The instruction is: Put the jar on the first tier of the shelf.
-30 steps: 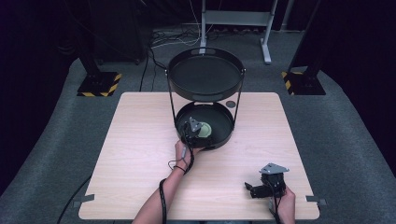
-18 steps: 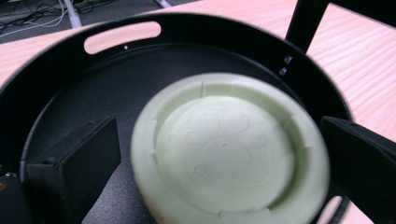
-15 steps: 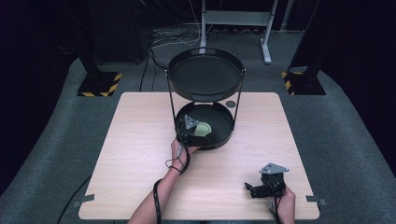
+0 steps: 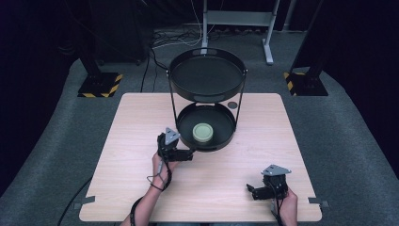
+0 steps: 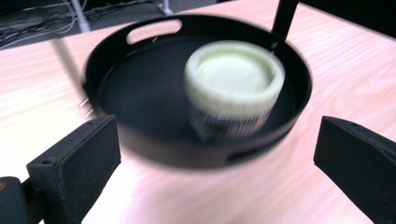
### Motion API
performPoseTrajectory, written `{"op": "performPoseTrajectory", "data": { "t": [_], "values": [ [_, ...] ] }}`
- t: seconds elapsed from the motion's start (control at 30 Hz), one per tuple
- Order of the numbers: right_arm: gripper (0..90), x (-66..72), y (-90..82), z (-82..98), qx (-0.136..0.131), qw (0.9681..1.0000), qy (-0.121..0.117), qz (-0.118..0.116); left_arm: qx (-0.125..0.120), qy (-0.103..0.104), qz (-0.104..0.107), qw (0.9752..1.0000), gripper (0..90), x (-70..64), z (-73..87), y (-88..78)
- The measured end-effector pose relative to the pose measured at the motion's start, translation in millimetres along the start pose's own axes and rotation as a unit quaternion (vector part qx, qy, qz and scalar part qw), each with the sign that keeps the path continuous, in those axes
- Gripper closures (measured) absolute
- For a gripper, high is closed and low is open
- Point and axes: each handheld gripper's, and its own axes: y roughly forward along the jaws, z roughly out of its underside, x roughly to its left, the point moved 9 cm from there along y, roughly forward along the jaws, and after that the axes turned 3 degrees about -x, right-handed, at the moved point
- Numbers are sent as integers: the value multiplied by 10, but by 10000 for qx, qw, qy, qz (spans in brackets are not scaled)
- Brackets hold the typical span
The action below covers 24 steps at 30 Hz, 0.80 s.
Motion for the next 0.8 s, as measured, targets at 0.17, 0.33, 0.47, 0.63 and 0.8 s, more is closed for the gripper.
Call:
{"op": "performPoseTrajectory", "data": {
  "t": [0.17, 0.33, 0.47, 0.63, 0.8],
  "values": [
    [0, -1, 0, 0, -2, 10000, 2, 6, 208, -30, -281, 9994, 3, 185, 364, -349],
    [0, -2, 1, 0, -1, 10000, 4, 2, 491, -131, -563, 9971, 3, 365, 720, -644],
    [1, -3, 1, 0, 0, 10000, 5, 0, 691, -214, -772, 9944, 3, 485, 910, -825],
    [1, -3, 2, 0, 0, 10000, 6, -3, 912, -367, -930, 9908, 3, 593, 1099, -951],
    [1, -2, 1, 0, -1, 10000, 4, -1, 1162, -465, -984, 9872, 3, 648, 1239, -998]
  ]
}}
